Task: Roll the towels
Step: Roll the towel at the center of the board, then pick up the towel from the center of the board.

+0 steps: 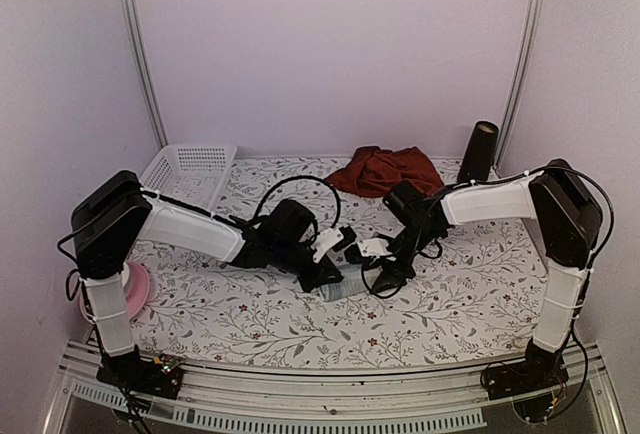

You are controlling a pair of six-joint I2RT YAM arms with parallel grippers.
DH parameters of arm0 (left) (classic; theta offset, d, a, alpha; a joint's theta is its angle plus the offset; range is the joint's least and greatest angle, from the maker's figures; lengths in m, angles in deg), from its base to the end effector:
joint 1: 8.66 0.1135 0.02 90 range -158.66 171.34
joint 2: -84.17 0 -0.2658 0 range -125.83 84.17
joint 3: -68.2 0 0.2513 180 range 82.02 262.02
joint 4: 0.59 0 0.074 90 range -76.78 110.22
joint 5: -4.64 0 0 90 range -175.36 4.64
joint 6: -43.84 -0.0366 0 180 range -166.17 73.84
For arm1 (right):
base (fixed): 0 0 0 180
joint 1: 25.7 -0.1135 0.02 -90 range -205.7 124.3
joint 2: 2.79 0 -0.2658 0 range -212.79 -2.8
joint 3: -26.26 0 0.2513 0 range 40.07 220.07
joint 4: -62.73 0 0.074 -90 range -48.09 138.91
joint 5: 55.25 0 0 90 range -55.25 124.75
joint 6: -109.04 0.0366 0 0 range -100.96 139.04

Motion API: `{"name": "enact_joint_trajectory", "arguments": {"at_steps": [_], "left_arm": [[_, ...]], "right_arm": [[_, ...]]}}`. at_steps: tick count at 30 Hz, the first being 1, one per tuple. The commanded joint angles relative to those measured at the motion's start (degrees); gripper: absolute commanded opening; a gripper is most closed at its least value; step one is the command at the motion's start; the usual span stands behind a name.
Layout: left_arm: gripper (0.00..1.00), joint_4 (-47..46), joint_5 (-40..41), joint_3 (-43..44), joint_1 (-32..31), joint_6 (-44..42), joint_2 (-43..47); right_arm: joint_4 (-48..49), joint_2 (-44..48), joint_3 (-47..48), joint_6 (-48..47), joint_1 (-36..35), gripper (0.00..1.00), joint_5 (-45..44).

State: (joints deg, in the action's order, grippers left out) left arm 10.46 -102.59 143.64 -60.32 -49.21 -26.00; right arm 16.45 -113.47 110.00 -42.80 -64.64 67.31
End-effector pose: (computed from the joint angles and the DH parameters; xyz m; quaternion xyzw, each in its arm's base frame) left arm 0.2360 -0.3159 0.1417 0.4710 0.7877 -0.2796 0.2820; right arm 0.2740 0.2467 0.1479 -0.7577 0.5739 0.2440 0.1923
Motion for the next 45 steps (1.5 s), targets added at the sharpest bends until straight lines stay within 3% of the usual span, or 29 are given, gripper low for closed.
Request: {"name": "enact_joint_trajectory", "arguments": {"at_steps": [1,6,19,26,31,45], "left_arm": [[0.00,4.1,3.2,-0.2,1.5,4.8,-2.0],[0.00,2.6,2.7,-2.0,1.9,7.5,-4.8],[0.00,1.3,0.2,-2.2,3.7,9.5,-5.9],[0.00,1.3,-1.8,-2.0,3.9,9.4,-6.0],[0.00,1.8,-1.3,-1.6,3.9,9.3,-6.8],[0.01,1.9,-2.4,-1.8,3.9,9.0,-7.0]], "right_arm": [[2.8,3.9,-3.4,1.9,0.8,0.59,-3.3],[5.4,7.1,-5.4,2.4,1.0,0.60,-1.7],[-2.2,8.8,-5.0,-4.5,0.2,0.60,8.4],[6.8,10.7,-7.1,1.8,-0.1,0.61,5.7],[0.3,10.9,-5.3,-1.1,-0.2,0.65,12.9],[10.0,3.8,-5.4,7.0,-0.5,0.65,-0.1]]}}
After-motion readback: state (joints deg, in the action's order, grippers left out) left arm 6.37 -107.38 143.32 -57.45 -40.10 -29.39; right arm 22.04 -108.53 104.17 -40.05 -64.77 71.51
